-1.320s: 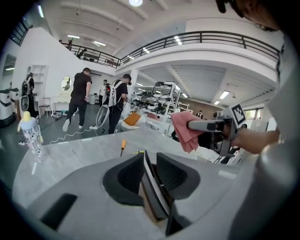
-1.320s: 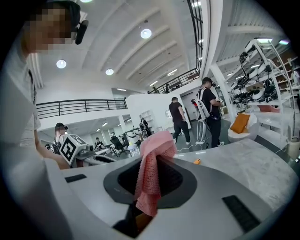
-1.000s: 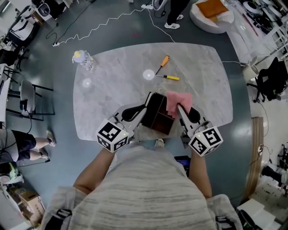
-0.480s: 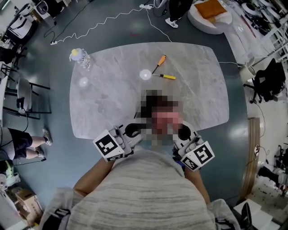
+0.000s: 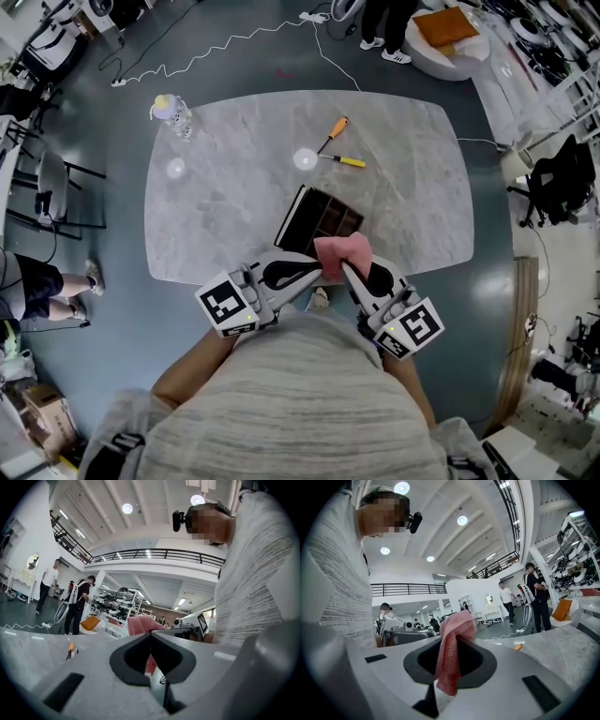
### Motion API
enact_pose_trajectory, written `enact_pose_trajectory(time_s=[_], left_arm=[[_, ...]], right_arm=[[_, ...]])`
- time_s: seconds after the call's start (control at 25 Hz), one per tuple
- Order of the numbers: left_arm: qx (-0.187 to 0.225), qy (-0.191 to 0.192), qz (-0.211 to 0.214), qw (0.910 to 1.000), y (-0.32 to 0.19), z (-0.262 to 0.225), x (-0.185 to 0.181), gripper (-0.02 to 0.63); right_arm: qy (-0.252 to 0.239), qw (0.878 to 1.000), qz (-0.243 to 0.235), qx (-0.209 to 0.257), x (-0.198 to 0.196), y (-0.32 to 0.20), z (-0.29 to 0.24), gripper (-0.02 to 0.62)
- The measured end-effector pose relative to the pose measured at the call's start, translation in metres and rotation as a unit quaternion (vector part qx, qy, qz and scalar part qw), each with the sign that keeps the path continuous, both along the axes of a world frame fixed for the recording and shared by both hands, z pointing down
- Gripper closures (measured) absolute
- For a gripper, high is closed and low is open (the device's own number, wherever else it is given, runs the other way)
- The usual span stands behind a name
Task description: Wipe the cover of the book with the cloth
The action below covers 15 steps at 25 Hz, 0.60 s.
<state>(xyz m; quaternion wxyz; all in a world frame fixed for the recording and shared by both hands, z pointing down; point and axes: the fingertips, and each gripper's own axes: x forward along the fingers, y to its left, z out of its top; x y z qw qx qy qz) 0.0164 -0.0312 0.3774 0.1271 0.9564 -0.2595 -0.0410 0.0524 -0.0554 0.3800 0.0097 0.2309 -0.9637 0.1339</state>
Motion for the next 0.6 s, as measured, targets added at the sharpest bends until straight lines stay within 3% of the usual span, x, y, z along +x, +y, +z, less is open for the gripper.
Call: enact_pose_trajectory(time_s=[0.6], left_arm=[[0.008,-0.004,0.008,0.9999,0.008,-0.003,0.015,0.591]], right_arm=[[0.008,1.000,-0.010,0.014,0.013,0.002,-0.003,0.543]])
